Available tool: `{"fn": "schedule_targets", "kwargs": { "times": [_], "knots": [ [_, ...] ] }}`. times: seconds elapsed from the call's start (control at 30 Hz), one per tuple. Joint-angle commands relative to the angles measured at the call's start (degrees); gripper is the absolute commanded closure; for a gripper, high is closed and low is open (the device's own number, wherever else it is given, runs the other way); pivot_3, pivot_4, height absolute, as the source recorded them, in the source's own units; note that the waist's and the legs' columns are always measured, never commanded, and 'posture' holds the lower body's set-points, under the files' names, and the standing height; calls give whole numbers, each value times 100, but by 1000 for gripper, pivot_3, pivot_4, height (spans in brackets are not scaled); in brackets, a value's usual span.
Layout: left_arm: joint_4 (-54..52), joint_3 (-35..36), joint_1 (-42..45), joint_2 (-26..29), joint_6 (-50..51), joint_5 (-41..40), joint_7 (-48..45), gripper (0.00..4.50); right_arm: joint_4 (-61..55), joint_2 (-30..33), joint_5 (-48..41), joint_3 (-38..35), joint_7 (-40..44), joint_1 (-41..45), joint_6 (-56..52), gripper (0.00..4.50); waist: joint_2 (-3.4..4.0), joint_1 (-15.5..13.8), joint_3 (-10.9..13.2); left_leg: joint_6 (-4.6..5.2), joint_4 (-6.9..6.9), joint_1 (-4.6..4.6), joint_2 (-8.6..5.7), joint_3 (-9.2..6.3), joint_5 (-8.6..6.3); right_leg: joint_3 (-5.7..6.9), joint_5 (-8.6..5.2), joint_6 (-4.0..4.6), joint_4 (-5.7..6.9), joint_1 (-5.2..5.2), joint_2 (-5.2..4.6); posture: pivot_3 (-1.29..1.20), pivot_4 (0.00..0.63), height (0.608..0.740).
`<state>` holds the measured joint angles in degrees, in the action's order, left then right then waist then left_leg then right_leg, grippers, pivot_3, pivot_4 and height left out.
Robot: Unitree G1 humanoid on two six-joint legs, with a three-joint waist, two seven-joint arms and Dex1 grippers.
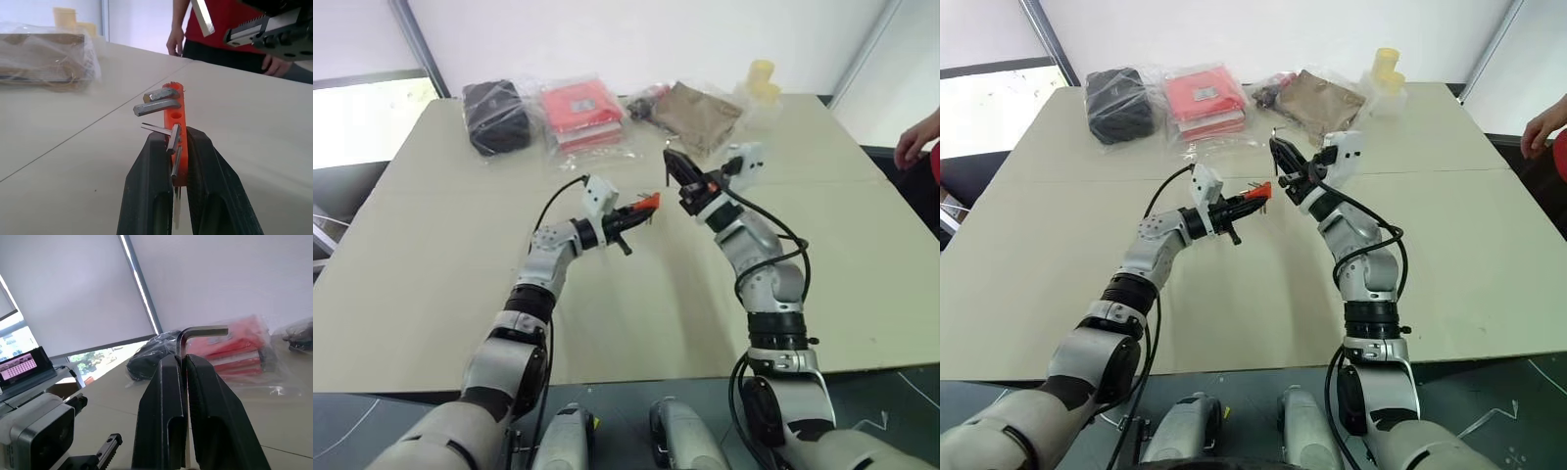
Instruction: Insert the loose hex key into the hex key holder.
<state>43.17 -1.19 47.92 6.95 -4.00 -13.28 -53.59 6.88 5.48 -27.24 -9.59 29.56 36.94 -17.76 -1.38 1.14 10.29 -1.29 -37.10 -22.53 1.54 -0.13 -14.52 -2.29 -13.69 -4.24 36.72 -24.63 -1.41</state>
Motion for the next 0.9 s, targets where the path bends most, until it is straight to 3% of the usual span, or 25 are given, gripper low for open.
{"fn": "schedule_targets", "kwargs": {
  "times": [0.03, 0.37, 0.9],
  "knots": [
    [-381, 84, 65, -35, 51, -178, -89, 4500, -83, 8, -6, 25, 9, 60, 218, 4471, 0, -2, 0, 0, 0, 0, 0, 0, 0, 0, 0, 0, 0, 0, 0, 0, 150, 740],
    [-876, 49, -24, -49, 386, -296, -175, 4500, 8, 42, 25, 112, 3, 38, 347, 4471, 0, -3, 0, 0, 0, 0, 0, -1, 0, 0, 0, 0, 0, 0, 0, 0, 150, 740],
    [-755, -36, -59, -69, 298, -154, -140, 4500, -116, 4, -26, 186, -12, 16, 303, 4471, 0, -5, 0, 0, 0, 0, 0, 0, 0, 0, 0, 0, -1, 0, 0, 0, 150, 740]
  ]
}}
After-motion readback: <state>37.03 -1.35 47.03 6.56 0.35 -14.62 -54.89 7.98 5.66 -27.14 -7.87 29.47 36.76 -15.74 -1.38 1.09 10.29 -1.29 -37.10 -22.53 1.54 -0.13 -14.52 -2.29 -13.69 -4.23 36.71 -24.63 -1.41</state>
